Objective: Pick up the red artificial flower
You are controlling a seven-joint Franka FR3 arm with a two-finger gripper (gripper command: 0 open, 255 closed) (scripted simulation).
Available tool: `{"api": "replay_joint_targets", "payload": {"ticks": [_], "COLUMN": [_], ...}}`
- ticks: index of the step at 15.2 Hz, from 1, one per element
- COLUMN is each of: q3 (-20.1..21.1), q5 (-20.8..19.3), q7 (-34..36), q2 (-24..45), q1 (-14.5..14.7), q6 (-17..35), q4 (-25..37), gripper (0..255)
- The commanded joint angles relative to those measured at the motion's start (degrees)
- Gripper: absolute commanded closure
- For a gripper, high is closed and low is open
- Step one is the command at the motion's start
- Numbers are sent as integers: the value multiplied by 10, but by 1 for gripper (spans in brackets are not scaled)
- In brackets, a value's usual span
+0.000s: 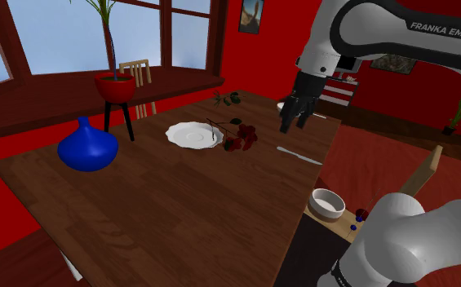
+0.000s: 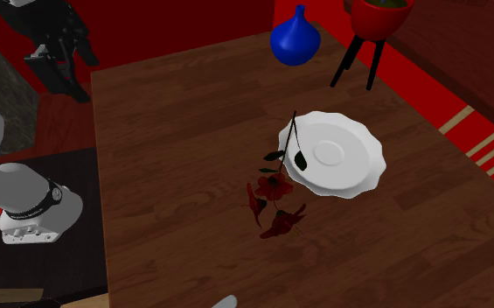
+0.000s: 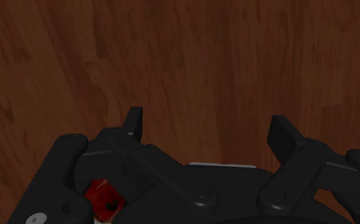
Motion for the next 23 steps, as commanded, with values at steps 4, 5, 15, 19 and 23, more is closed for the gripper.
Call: {"api": "replay_joint_targets", "payload": {"ticks": [4, 5, 15, 19, 23], "q3": [-33, -44, -140, -166, -178], "q5": [-1, 0, 56, 102, 154], "q7": [-46, -62, -226, -293, -353], "q2": [55, 75, 296, 398, 507], "q1": [3, 4, 20, 17, 0], "q6": [31, 40, 91, 85, 61], "q4": [22, 31, 175, 260, 365], "gripper": [0, 0, 0, 0, 0]}}
